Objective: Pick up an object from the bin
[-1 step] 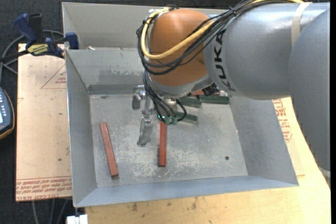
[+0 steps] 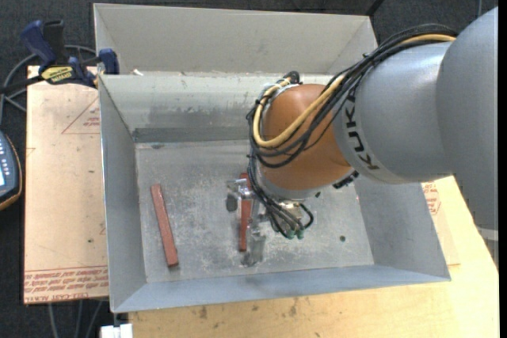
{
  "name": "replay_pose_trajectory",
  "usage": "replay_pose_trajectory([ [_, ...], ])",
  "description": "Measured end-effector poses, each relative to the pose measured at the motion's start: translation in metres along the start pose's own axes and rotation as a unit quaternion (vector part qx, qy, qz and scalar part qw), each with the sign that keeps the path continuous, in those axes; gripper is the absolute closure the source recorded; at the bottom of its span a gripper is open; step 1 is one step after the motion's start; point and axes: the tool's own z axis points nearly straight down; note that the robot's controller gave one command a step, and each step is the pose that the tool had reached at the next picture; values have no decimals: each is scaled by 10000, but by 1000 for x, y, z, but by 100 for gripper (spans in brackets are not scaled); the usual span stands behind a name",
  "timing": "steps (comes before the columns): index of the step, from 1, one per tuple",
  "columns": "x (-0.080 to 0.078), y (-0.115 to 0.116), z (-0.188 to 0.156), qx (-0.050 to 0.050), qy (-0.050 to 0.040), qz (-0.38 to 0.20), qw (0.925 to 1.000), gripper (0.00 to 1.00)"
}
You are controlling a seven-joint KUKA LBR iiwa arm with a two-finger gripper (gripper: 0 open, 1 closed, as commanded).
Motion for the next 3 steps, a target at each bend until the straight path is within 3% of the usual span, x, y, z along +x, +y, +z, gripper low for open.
replay_pose_trajectory([
  [1, -33, -31, 55, -4, -53, -1976, 9803, 0],
  [2, -34, -30, 53, -9, -66, -1980, 9802, 100],
  [3, -34, -29, 53, -9, -67, -1979, 9802, 100],
])
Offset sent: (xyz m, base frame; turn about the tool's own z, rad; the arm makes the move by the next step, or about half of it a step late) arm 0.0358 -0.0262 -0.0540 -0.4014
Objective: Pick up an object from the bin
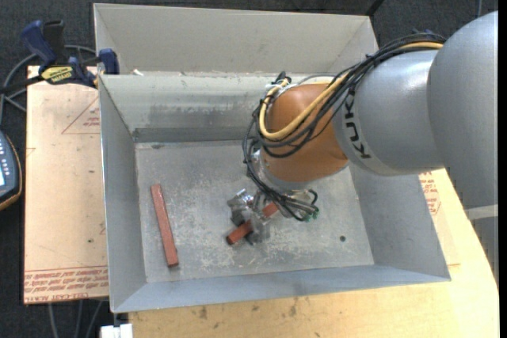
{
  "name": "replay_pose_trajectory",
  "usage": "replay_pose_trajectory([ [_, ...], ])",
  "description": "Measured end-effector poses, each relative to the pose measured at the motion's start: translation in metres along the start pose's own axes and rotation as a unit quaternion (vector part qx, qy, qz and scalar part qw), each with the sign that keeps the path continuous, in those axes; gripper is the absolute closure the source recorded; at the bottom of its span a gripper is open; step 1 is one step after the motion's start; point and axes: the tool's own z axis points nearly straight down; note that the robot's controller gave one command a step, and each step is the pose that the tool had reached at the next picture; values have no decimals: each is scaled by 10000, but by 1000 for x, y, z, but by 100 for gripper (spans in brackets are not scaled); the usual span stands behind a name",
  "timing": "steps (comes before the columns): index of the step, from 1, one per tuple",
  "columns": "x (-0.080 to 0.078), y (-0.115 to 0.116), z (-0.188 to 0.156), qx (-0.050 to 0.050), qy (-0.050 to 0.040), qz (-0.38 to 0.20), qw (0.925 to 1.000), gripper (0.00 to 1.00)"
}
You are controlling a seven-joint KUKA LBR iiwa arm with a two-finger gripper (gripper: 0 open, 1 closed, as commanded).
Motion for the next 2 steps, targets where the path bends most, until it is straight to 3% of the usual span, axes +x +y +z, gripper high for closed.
replay_pose_trajectory([
  [2, 0, 0, 0, -2, 0, 0, 10000, 100],
])
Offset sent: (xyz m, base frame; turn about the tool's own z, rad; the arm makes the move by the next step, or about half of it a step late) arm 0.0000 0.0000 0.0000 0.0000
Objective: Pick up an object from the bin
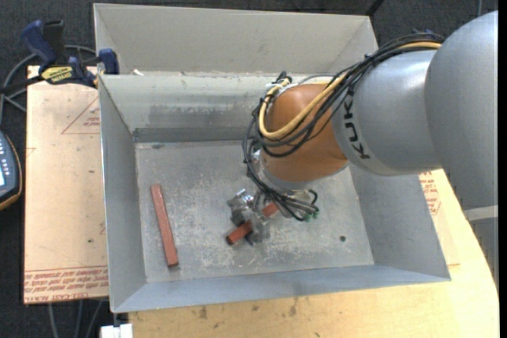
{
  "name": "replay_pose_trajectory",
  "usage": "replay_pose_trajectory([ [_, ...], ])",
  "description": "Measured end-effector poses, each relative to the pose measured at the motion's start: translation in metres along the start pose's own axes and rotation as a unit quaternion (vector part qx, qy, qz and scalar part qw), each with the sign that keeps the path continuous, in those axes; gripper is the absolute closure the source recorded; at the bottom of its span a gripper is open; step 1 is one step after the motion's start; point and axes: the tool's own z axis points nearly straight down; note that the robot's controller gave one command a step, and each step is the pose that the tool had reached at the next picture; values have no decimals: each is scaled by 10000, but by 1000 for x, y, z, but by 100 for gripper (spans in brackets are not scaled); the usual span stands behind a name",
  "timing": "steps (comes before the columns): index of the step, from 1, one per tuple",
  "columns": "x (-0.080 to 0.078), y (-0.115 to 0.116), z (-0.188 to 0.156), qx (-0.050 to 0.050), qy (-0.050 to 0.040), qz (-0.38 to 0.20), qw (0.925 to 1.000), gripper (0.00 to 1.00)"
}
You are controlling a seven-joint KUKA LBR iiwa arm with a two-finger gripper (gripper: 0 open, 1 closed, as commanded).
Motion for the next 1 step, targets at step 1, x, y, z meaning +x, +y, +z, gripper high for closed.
replay_pose_trajectory([
  [1, -18, 17, -138, 17, -26, -2364, 9716, 100],
])
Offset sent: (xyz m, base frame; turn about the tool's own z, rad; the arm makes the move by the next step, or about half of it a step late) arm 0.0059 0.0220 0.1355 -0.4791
